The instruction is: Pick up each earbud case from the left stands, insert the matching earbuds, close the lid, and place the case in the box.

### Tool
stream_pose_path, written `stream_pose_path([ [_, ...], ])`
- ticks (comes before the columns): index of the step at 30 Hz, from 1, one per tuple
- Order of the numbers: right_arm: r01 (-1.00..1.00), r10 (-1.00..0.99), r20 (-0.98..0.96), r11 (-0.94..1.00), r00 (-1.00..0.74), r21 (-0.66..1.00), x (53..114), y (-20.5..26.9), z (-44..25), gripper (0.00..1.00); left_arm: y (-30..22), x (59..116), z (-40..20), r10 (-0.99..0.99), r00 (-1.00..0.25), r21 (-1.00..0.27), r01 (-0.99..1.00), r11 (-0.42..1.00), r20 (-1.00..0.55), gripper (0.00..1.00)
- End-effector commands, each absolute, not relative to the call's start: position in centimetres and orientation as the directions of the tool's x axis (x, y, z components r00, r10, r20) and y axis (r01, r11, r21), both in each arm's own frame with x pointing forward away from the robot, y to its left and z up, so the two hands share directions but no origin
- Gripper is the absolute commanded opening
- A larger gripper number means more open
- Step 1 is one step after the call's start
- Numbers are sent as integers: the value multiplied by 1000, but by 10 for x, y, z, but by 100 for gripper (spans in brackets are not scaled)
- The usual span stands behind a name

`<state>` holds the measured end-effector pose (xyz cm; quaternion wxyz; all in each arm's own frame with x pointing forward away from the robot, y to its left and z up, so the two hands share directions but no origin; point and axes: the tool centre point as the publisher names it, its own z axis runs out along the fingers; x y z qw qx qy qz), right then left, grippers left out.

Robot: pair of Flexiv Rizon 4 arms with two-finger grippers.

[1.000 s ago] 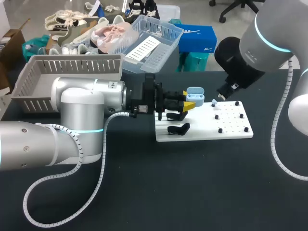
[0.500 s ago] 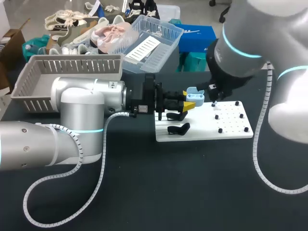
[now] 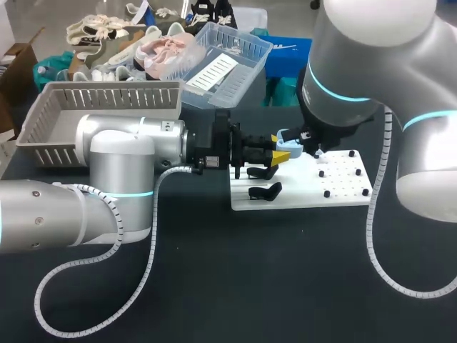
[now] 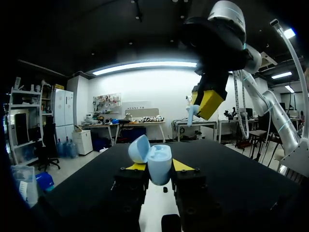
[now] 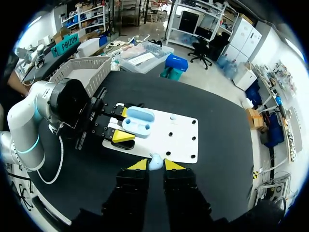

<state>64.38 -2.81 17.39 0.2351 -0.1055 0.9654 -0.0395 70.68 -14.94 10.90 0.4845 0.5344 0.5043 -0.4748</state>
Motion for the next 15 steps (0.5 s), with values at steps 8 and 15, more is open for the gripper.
stream_pose_path([
  [8,-15,-46,-425,997,-904,-76,653,-33,182,0,-150,707,108,77,42,40,999,-21,-996,0],
  [15,53,-11,-389,987,-921,-153,650,-33,195,0,-150,707,108,77,42,40,999,-21,-996,0],
])
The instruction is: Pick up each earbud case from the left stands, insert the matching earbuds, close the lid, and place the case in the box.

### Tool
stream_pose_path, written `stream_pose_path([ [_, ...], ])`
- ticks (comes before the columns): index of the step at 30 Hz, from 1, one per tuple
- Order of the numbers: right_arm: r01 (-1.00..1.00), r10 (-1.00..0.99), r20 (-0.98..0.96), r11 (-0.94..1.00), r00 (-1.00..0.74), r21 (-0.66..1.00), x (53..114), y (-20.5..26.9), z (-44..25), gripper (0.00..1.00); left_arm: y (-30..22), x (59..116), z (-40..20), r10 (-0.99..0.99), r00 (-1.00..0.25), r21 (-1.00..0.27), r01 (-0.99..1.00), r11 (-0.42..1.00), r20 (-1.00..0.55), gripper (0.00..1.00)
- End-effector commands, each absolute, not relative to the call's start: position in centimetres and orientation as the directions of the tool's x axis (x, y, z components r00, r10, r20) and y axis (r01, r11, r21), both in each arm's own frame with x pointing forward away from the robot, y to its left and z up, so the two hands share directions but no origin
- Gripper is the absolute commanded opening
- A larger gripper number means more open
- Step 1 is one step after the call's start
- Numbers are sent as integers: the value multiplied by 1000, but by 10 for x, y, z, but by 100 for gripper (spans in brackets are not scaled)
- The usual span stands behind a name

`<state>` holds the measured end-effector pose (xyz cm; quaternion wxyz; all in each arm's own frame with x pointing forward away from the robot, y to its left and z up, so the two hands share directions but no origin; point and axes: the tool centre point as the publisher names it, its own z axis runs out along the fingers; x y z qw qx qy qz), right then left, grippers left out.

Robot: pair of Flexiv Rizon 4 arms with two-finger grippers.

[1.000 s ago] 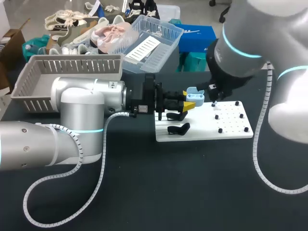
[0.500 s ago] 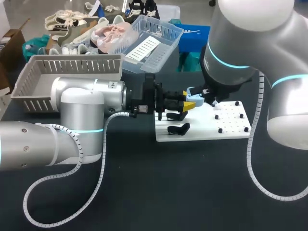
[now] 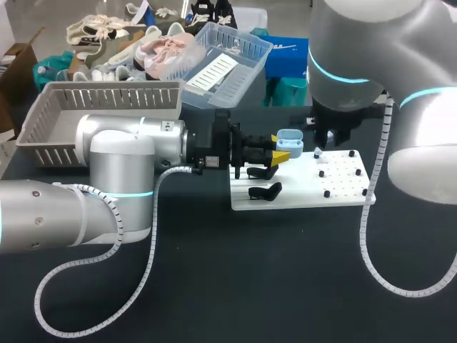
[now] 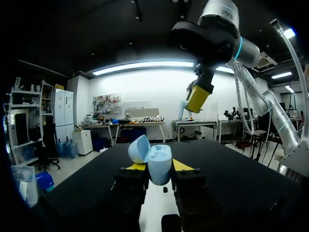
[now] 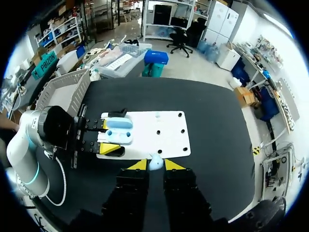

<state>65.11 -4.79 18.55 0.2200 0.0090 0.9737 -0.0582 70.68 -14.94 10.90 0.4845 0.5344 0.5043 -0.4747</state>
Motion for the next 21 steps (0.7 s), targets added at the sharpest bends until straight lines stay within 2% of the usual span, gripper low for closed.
stream_pose_path([
  [1,51,-14,-386,986,-923,-159,650,-32,196,0,-150,707,108,77,42,40,999,-21,-996,0],
  [10,9,-35,-261,986,-965,-166,644,-29,195,0,-150,707,108,77,42,40,999,-21,-996,0],
  [14,-7,-32,-212,993,-977,-121,649,-23,194,0,-150,707,108,77,42,40,999,-21,-996,0],
  [21,-13,-34,-199,994,-979,-106,651,-21,192,0,-150,707,108,77,42,40,999,-21,-996,0],
])
